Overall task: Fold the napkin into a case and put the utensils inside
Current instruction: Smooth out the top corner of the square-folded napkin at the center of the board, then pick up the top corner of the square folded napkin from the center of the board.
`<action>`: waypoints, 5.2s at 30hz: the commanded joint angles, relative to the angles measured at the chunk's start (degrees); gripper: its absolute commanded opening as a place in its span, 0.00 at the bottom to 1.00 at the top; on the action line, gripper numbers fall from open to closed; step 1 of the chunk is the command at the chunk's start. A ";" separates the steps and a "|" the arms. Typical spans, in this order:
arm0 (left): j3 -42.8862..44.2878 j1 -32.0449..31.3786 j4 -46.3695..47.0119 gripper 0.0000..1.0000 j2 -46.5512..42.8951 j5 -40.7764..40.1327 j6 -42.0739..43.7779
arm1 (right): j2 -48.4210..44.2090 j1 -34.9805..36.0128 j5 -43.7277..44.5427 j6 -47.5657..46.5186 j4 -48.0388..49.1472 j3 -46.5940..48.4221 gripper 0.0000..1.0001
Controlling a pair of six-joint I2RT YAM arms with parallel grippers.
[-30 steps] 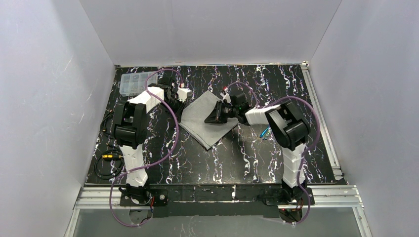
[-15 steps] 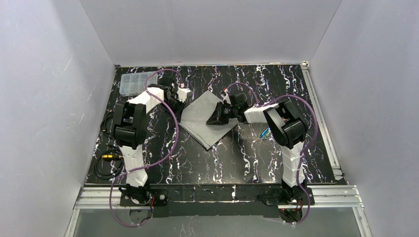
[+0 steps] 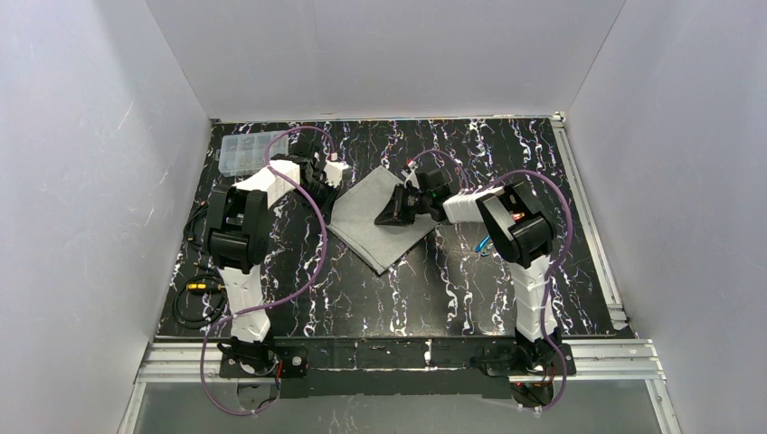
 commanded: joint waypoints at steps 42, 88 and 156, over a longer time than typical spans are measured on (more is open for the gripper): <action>17.28 -5.15 -7.91 0.10 16.10 29.68 -14.99 | 0.25 0.27 3.43 -1.06 1.72 -6.37 0.11; 8.87 7.44 -14.87 0.07 9.59 22.04 -0.31 | -11.95 -15.00 -8.01 -13.37 -13.04 -9.81 0.24; -3.08 13.45 -19.51 0.98 -16.65 25.20 54.03 | -21.55 35.88 55.33 -42.66 -28.67 -12.75 0.47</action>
